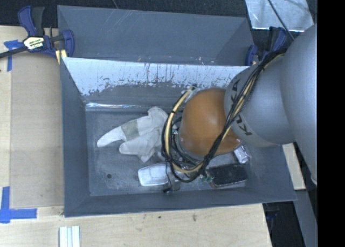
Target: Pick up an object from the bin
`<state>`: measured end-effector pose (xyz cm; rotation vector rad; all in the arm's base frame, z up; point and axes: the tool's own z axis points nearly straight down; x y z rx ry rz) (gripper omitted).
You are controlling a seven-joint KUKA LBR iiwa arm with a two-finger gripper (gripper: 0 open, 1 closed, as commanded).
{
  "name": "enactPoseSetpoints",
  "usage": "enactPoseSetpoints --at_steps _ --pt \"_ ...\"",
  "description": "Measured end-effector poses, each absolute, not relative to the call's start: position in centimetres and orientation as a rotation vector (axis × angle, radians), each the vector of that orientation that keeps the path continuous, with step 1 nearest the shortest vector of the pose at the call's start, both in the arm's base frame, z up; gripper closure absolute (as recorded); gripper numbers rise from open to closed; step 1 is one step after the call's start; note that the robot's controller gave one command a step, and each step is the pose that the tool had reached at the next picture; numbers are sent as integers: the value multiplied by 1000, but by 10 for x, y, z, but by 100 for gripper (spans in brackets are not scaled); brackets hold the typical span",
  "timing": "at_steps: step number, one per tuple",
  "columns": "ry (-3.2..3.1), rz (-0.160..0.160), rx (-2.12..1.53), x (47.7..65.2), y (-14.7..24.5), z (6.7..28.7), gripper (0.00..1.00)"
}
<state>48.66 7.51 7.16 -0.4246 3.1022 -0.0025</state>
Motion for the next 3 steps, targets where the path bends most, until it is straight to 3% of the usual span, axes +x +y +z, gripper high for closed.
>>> enactPoseSetpoints --at_steps 3 --pt "3107 -1 -424 487 75 77 100"
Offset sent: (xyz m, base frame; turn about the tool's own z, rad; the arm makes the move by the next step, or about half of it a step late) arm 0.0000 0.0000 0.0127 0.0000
